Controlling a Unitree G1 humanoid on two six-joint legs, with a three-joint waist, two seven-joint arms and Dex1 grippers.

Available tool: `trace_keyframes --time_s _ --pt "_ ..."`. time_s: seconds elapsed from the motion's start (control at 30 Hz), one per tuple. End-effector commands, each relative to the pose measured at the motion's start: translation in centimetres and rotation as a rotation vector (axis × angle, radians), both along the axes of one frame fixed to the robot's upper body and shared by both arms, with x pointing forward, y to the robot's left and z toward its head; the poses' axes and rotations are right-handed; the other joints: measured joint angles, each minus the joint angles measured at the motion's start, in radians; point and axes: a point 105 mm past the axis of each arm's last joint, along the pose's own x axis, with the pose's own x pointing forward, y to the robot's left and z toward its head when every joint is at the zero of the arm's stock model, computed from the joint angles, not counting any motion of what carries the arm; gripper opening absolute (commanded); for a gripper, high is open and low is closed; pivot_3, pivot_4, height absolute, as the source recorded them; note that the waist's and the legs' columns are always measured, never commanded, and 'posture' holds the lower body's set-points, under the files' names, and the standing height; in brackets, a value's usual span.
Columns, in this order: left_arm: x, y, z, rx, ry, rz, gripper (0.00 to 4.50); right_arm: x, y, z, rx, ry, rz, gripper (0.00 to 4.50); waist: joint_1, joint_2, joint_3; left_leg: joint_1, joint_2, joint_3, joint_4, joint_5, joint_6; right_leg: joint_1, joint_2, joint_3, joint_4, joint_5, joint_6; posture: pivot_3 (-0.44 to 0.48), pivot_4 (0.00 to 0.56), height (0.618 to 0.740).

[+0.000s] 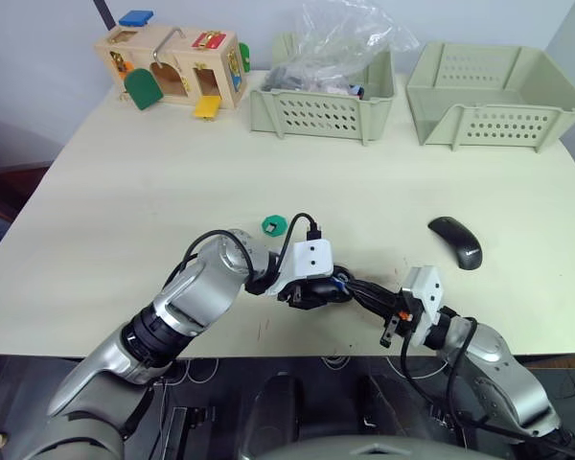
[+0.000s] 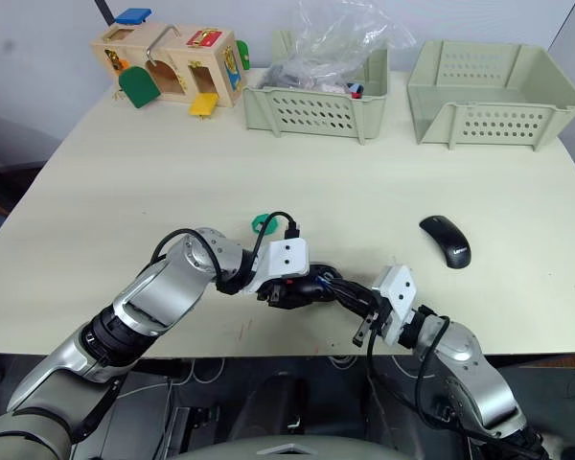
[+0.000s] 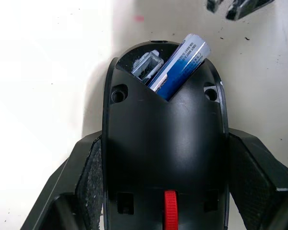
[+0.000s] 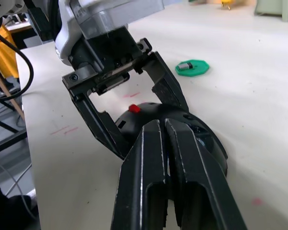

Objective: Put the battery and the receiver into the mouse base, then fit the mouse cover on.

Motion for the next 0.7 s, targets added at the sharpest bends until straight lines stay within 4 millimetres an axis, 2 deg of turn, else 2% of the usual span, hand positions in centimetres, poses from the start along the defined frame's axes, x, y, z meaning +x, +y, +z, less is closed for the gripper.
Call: trace_keyframes --time_s 0.03,0.37,0.57,0.7 --pt "-0.9 -0.2 -0.9 0.013 0.04 -0.021 2.93 0.2 0.2 0.4 0.001 -0.047 -0.008 0.16 0.0 0.0 0.0 0.0 0.0 0.0 0.0 0.0 0.0 0.0 0.0 0.0 0.0 0.0 0.0 0.0 0.15 0.74" --pt "-0.8 -0.2 -1.0 0.012 0.04 -0.019 2.93 1.1 0.4 -0.6 -0.003 -0.027 -0.043 0.16 0.0 0.0 0.0 0.002 0.0 0.002 0.0 0.0 0.0 0.0 0.0 0.002 0.003 0.0 -0.001 0.0 0.15 0.74" --pt "-0.8 -0.2 -1.0 0.012 0.041 -0.017 2.93 1.2 0.6 -1.8 -0.035 0.009 -0.043 0.16 -0.001 0.0 0.0 0.006 0.0 0.004 0.0 0.0 0.0 0.003 0.0 0.004 0.003 0.001 -0.003 0.0 0.15 0.74" --pt "-0.9 -0.4 -0.9 0.009 0.042 -0.018 2.93 1.7 0.6 -3.7 -0.073 0.071 -0.074 0.16 -0.001 0.0 0.0 0.012 0.0 0.009 -0.002 0.0 0.0 0.005 0.0 0.009 0.005 -0.001 0.0 0.0 0.15 0.74"
